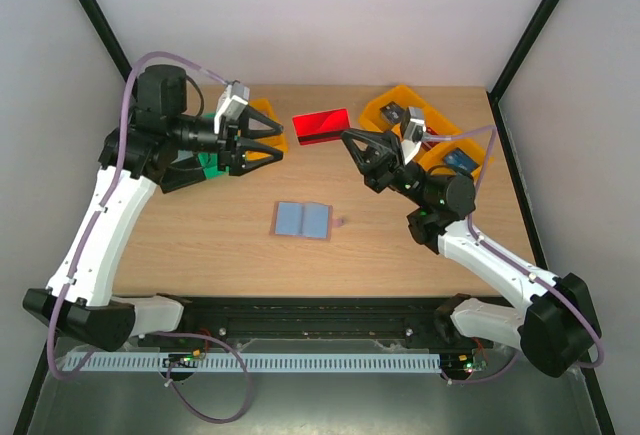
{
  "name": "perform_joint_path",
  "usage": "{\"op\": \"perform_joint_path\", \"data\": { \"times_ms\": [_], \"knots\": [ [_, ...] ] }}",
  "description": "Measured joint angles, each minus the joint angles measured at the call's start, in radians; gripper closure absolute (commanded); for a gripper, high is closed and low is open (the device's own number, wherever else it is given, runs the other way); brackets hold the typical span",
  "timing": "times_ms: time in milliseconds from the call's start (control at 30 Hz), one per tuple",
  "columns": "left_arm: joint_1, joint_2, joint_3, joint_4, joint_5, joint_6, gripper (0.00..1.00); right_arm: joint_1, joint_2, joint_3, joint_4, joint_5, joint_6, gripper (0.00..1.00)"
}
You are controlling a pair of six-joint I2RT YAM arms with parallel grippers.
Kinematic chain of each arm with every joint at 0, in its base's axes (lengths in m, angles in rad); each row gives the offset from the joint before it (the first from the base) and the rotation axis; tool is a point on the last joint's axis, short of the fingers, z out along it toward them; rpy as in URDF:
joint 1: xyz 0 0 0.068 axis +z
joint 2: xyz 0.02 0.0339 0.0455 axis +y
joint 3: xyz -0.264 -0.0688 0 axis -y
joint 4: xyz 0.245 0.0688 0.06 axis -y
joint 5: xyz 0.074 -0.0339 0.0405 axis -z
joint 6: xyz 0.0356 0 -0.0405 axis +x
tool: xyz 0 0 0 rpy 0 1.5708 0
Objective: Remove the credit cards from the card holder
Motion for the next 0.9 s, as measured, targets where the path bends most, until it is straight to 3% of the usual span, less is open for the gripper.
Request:
{"op": "perform_joint_path", "data": {
  "times_ms": [133, 300, 400, 600, 700, 833, 867, 900],
  "knots": [
    [-0.036, 0.015, 0.0, 0.095, -0.035, -0.109, 0.38, 0.01, 0.002, 0.0, 0.012, 0.004, 0.011, 0.98],
    [-0.068, 0.042, 0.002, 0.173, -0.049, -0.2, 0.59, 0.018, 0.014, 0.0, 0.015, 0.003, 0.015, 0.98],
    [-0.074, 0.053, 0.002, 0.199, -0.049, -0.237, 0.7, 0.019, 0.023, 0.0, 0.014, 0.003, 0.015, 0.98],
    [-0.092, 0.064, 0.015, 0.229, -0.037, -0.262, 0.81, 0.021, 0.048, 0.0, 0.013, -0.001, 0.014, 0.98],
    [-0.108, 0.068, 0.017, 0.226, -0.021, -0.256, 0.97, 0.024, 0.053, 0.0, 0.004, -0.005, 0.008, 0.98],
    [-0.119, 0.072, 0.019, 0.212, -0.011, -0.227, 0.98, 0.024, 0.053, 0.0, -0.002, -0.01, -0.006, 0.98],
    [-0.119, 0.072, 0.019, 0.2, -0.011, -0.214, 0.98, 0.024, 0.053, 0.0, -0.004, -0.012, -0.013, 0.94],
    [-0.117, 0.071, 0.02, 0.188, -0.014, -0.198, 0.98, 0.024, 0.051, 0.0, -0.011, -0.012, -0.021, 0.81]
  ]
}}
